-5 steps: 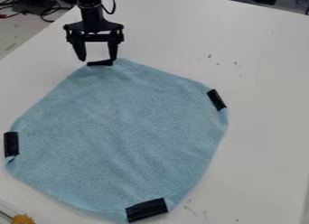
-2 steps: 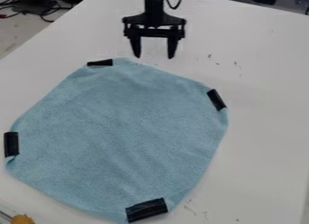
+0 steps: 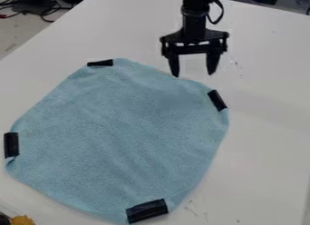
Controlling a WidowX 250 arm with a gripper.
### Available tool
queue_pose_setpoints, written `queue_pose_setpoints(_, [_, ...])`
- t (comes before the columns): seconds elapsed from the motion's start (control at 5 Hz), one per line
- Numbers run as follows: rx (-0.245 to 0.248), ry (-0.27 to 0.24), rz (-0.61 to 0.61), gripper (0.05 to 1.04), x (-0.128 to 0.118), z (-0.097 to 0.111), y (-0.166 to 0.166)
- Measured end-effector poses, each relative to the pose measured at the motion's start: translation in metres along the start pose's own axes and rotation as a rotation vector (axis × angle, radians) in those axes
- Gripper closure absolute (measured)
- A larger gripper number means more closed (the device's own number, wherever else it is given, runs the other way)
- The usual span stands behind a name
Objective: Fold the cloth from top right to the center
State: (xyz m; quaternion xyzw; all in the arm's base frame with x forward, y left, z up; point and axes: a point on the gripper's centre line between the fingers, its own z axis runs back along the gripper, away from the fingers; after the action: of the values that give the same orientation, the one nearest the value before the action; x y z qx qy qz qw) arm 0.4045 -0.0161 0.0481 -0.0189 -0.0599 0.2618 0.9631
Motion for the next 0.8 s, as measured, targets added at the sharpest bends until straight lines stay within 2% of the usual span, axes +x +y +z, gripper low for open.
queue_pose_setpoints(0.2, [0.002, 0.029, 0.016, 0.083, -0.005, -0.018, -0.017])
queue_pose_setpoints(0.4, [-0.004, 0.060, 0.028, 0.083, -0.012, -0.027, -0.036])
queue_pose_setpoints(0.6, [-0.017, 0.075, 0.053, 0.083, -0.015, -0.034, -0.041])
queue_pose_setpoints(0.8, [-0.006, 0.064, 0.048, 0.083, -0.015, -0.026, -0.049])
